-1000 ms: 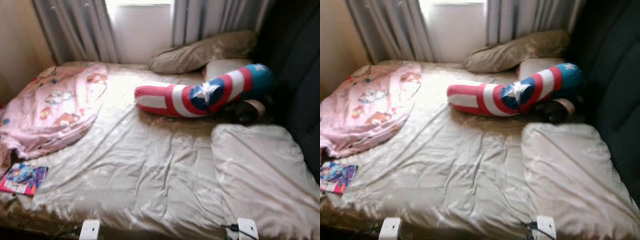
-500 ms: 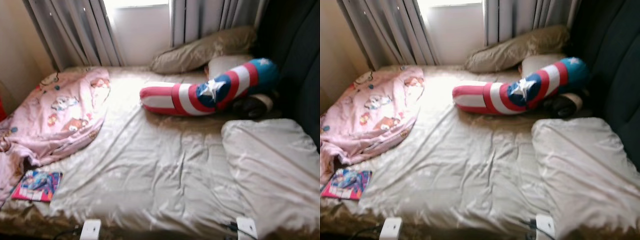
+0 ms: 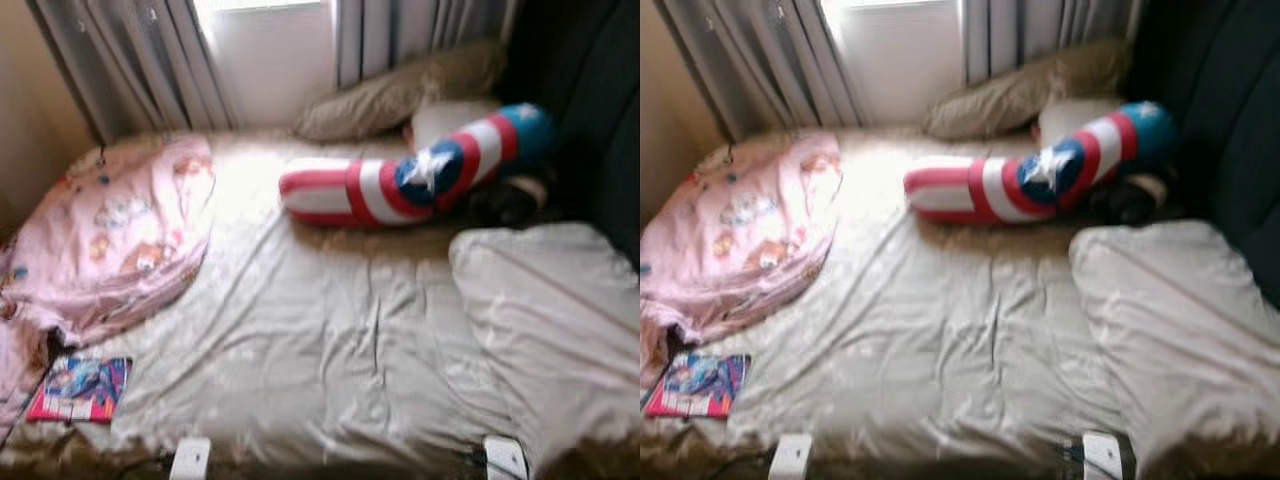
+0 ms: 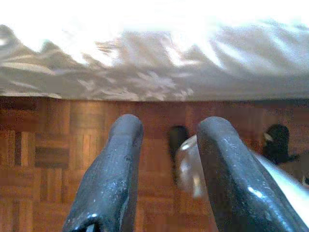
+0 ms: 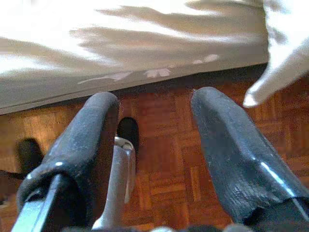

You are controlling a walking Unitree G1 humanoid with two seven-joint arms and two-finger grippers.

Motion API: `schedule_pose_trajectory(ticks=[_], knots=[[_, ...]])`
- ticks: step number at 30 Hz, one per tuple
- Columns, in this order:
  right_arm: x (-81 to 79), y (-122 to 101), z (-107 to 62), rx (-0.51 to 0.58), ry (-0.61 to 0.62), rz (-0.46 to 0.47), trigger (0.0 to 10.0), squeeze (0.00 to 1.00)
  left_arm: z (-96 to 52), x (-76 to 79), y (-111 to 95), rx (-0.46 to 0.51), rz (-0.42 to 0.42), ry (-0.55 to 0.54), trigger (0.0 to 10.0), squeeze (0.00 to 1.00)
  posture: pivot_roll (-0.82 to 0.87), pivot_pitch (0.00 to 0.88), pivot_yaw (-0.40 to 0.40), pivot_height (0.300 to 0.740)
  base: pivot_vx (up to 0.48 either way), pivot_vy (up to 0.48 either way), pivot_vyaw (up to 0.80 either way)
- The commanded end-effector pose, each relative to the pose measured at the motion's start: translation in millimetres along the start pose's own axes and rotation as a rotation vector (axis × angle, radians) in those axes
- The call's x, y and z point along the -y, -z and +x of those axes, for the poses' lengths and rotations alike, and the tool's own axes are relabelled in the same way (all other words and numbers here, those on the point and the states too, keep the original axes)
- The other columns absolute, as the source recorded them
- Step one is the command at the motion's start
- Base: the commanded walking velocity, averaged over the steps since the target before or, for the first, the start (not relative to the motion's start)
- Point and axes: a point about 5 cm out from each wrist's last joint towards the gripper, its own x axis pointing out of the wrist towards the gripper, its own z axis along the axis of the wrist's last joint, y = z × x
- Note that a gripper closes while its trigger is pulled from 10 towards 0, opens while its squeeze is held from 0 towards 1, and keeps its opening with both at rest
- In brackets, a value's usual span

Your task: Clean up the room

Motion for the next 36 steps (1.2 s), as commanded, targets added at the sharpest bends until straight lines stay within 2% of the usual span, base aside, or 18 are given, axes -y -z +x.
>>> schedule_pose_trajectory(ticks=[1,7,13,15,32,36], knots=[[-10.2,-1.5,0.9,0.004,-0.027,0.005,10.0,0.00,-3.4,-9.7,10.1,-0.032,0.002,-0.027,10.0,0.00,0.02,0.003,0.049,0.740,0.000,0.480,0.00],[-10.4,-2.5,0.9,0.008,-0.032,-0.017,10.0,0.00,-3.3,-9.4,10.1,-0.032,-0.001,-0.027,10.0,0.00,0.02,0.004,0.046,0.740,0.000,0.480,0.00],[-11.6,-3.7,1.0,0.017,-0.051,-0.019,10.0,0.00,-3.3,-9.4,10.0,-0.032,-0.002,-0.027,10.0,0.00,0.03,0.004,0.046,0.740,0.000,0.480,0.74],[-11.4,-3.0,0.9,0.014,-0.044,0.004,10.0,0.00,-3.3,-9.4,10.0,-0.032,-0.002,-0.027,10.0,0.00,0.03,0.004,0.046,0.740,0.000,0.480,0.00],[-11.7,-5.4,1.1,0.027,-0.049,-0.013,10.0,0.00,-3.0,-9.2,8.9,-0.029,-0.005,-0.028,10.0,0.00,0.03,0.000,0.046,0.740,0.000,0.480,0.00],[-12.4,-6.7,1.1,0.037,-0.065,-0.020,10.0,0.00,-2.9,-9.0,8.8,-0.029,-0.005,-0.028,10.0,0.00,0.03,0.000,0.046,0.740,0.000,0.480,0.60]])
